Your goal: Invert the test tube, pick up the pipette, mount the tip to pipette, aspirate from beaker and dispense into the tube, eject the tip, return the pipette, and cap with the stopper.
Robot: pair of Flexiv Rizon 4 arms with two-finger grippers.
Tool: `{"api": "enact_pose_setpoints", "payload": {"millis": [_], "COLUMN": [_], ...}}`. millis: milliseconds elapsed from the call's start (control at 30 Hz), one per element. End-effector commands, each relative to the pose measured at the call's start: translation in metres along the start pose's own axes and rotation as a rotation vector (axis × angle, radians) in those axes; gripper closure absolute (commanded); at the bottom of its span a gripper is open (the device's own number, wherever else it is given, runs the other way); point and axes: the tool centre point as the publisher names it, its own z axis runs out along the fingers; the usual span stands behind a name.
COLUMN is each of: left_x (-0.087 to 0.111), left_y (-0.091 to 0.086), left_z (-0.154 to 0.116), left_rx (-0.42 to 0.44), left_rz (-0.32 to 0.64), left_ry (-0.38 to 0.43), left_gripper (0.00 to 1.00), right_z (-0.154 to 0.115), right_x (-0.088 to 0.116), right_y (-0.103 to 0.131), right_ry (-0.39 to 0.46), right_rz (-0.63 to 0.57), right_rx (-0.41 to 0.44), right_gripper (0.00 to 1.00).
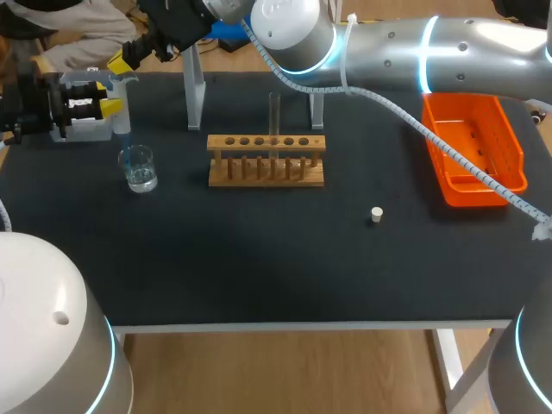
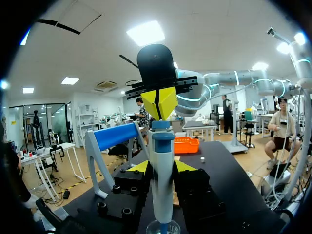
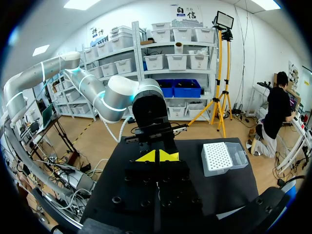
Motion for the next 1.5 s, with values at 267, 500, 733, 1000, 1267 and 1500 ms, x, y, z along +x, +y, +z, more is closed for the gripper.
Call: {"api": "enact_pose_setpoints", "payload": {"millis": [267,500,733,1000,1267,1500], "left_x": [0.000,0.000,0.000,0.000,0.000,0.000], "left_y": [-0.005,-0.005,-0.005,-0.005,-0.005,-0.005], "left_z": [0.000,0.000,0.000,0.000,0.000,0.000], "left_rx": [0.003,0.003,0.003,0.003,0.003,0.003], "left_rz": [0.002,0.002,0.002,0.002,0.002,0.002], "left_ry": [0.002,0.002,0.002,0.002,0.002,0.002], "left_gripper": [1.00,1.00,1.00,1.00,1.00,1.00], "right_z": [-0.003,-0.013,-0.033,-0.074,-0.130,-0.179], "right_x": [0.000,0.004,0.008,0.008,0.012,0.018], "right_y": [0.008,0.021,0.030,0.020,-0.018,-0.047], "right_ry": [-0.004,-0.012,-0.044,-0.094,-0.157,-0.194], "right_rz": [-0.018,-0.042,-0.074,-0.093,-0.097,-0.108], "right_rx": [-0.014,-0.036,-0.058,-0.070,-0.072,-0.063], "right_gripper": [1.00,1.00,0.53,0.00,0.00,0.00]}}
